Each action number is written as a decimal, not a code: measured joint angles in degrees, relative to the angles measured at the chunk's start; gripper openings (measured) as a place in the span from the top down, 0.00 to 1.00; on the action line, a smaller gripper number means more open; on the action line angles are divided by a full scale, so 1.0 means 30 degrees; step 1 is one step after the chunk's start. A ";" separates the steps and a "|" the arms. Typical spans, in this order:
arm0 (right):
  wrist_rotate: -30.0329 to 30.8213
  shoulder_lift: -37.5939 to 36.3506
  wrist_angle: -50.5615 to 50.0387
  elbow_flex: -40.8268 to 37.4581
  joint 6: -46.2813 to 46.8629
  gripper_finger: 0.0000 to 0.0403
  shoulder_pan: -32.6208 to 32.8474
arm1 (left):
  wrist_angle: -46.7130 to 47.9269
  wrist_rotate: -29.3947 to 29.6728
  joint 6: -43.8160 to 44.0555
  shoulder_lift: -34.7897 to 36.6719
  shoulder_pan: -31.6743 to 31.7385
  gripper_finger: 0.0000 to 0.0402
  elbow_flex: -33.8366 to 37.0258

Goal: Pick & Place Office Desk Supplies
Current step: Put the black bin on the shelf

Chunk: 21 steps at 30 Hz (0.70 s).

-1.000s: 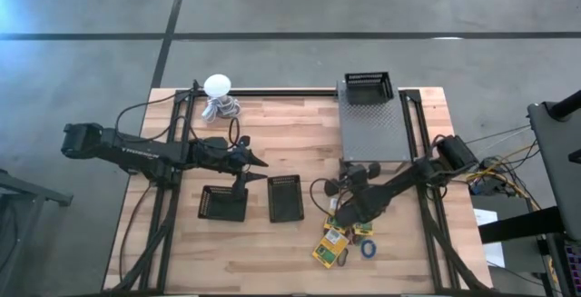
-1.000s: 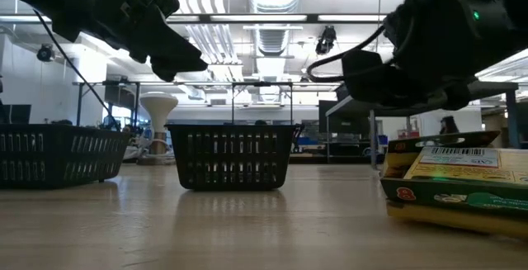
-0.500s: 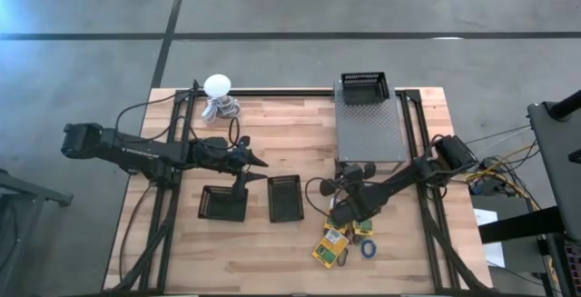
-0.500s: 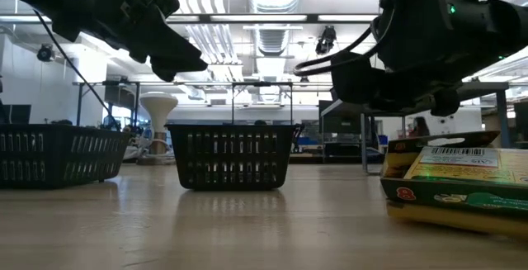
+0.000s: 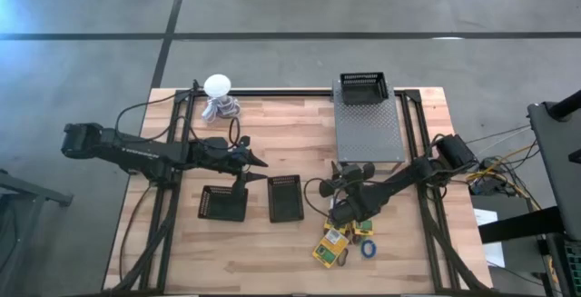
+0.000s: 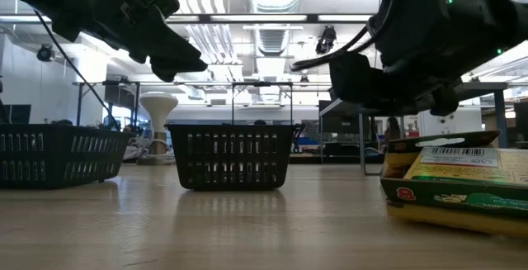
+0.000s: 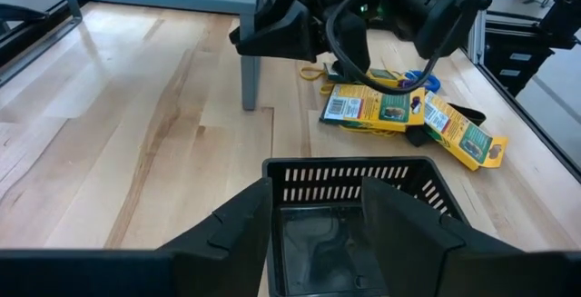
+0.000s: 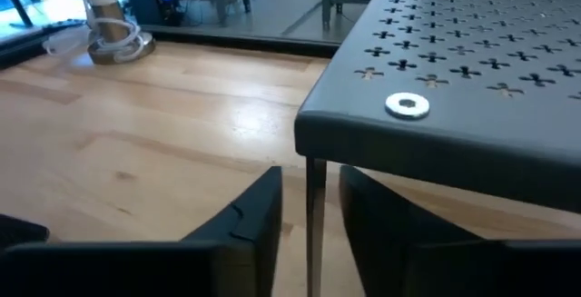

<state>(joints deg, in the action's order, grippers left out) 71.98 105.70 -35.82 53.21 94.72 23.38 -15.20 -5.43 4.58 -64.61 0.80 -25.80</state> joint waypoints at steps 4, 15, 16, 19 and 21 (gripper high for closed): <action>-0.2124 -0.0941 -0.0263 0.0001 -0.1642 0.59 0.0013 | 0.0004 -0.0003 0.0000 0.0001 0.0000 0.56 0.0000; -0.9997 -0.5829 -0.1081 0.0001 -0.9382 0.47 0.0175 | 0.0015 0.0007 0.0000 -0.0003 -0.0095 0.56 0.0000; -1.1045 -0.6291 -0.1099 0.0001 -0.9943 0.47 0.0175 | 0.0015 0.0007 -0.0007 -0.0003 -0.0117 0.56 0.0000; -1.4507 -0.7368 -0.0950 0.0001 -1.1401 0.48 0.0204 | 0.0015 0.0007 -0.0005 -0.0003 -0.0200 0.56 0.0000; -1.7029 -0.7744 -0.0317 0.0001 -1.2735 0.48 0.0243 | 0.0011 0.0015 0.0000 -0.0003 -0.0318 0.56 0.0000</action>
<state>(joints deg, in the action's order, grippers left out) 20.89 82.47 -36.77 53.21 56.52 24.10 -15.17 -5.39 4.58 -64.62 -0.16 -25.80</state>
